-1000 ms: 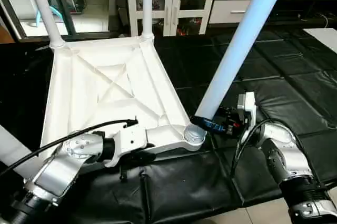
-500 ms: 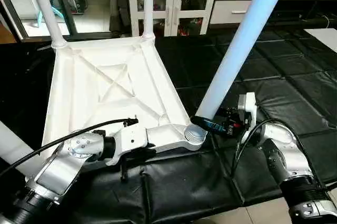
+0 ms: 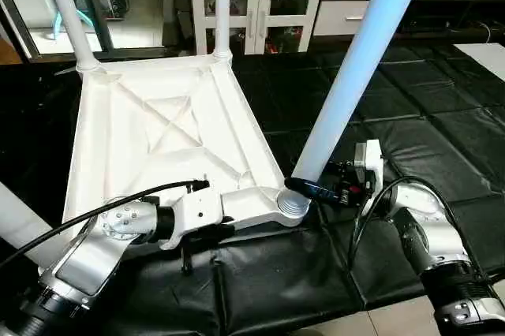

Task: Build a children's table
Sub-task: Insert table leg to table base

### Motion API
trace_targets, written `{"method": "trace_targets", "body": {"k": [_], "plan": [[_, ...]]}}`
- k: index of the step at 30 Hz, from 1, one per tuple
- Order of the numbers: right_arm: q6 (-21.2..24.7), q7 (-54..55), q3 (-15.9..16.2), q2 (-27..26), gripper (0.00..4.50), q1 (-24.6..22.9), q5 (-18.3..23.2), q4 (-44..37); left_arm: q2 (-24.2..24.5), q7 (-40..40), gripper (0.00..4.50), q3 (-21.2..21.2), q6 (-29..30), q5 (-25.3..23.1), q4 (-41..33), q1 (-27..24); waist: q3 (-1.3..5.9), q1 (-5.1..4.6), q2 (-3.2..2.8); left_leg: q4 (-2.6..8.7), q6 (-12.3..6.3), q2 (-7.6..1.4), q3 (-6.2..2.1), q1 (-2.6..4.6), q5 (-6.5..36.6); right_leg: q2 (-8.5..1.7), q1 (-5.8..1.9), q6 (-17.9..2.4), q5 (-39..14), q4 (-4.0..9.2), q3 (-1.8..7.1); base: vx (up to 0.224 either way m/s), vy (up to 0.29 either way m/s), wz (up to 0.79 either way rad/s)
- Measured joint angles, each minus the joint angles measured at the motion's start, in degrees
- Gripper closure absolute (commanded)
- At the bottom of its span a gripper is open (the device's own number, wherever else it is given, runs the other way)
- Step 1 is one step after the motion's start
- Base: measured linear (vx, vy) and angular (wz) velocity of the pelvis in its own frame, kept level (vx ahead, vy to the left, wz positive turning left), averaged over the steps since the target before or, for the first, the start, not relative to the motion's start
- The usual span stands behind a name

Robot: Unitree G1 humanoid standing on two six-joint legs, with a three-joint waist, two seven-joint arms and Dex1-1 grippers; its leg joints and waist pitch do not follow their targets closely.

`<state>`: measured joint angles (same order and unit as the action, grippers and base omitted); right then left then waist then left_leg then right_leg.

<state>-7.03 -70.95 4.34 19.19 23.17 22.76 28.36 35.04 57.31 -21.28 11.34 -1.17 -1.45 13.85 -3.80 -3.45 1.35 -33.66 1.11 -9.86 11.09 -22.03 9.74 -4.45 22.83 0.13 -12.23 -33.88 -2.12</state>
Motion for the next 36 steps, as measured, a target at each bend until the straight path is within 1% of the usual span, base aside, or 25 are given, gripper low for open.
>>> {"method": "trace_targets", "body": {"k": [7,17,18,23,27,29,32,36], "plan": [[0.33,-0.58,-0.03,0.38,2.64,0.0,0.08,0.18,0.03,0.01,4.5,-0.4,0.01,-0.32,-0.01,0.05,0.12,0.43,0.07,0.09,0.0,-0.01,0.0,0.06,0.0,0.0,0.0,-0.01,0.0,-0.01,-0.01,0.0,0.0,0.0],[0.25,0.07,-0.1,0.17,2.64,-0.01,0.05,1.0,0.0,-0.19,4.5,-0.75,0.47,-0.83,-0.08,0.22,0.42,0.47,0.4,0.09,0.0,-0.01,0.01,0.07,0.0,0.0,-0.02,-0.01,0.01,0.0,-0.02,0.0,0.0,0.0],[0.68,0.43,-0.19,0.0,2.64,-0.06,0.12,1.01,0.0,-0.21,4.5,-0.75,0.74,-0.83,-0.13,0.21,0.48,0.46,0.49,0.09,0.0,-0.01,0.01,0.08,0.0,0.0,-0.02,-0.01,0.01,0.0,-0.02,0.0,0.0,0.0],[4.98,1.79,-1.08,-0.21,2.64,-0.16,1.53,1.25,0.0,-0.21,4.5,-0.83,1.32,-0.91,-0.14,0.2,0.56,0.41,0.46,0.1,0.0,-0.01,0.0,0.11,0.0,0.01,-0.02,-0.01,0.0,0.03,-0.02,0.0,0.0,0.0],[7.62,1.61,-1.19,0.35,2.64,-0.34,1.91,1.33,0.0,-0.19,4.5,-1.08,1.42,-0.95,-0.13,0.2,0.85,0.44,0.52,0.1,0.0,-0.01,0.0,0.11,0.0,0.01,-0.04,0.0,0.0,0.13,-0.02,0.0,0.0,0.0],[7.4,1.28,-0.87,0.55,2.64,-0.56,1.89,1.29,0.0,-0.19,4.5,-1.16,1.43,-0.95,-0.13,0.18,0.91,0.44,0.5,0.1,0.0,-0.01,0.0,0.11,0.0,0.01,-0.04,0.0,0.0,0.16,-0.02,0.0,0.0,0.0],[4.43,0.2,0.21,1.76,2.64,-1.08,1.11,0.88,0.01,-0.13,4.5,-1.2,1.45,-0.94,-0.13,0.1,1.04,0.46,0.4,0.24,0.0,-0.01,0.0,0.11,0.0,0.02,-0.06,0.0,0.0,0.35,-0.05,0.0,0.0,0.0],[4.1,-0.15,0.46,2.06,2.64,-1.24,0.6,0.66,0.03,-0.09,4.5,-1.23,1.6,-0.94,-0.05,0.06,1.24,0.44,0.37,0.63,0.0,0.0,0.01,0.12,0.0,0.07,-0.09,0.0,0.0,0.77,-0.1,0.0,0.0,0.0]]}}
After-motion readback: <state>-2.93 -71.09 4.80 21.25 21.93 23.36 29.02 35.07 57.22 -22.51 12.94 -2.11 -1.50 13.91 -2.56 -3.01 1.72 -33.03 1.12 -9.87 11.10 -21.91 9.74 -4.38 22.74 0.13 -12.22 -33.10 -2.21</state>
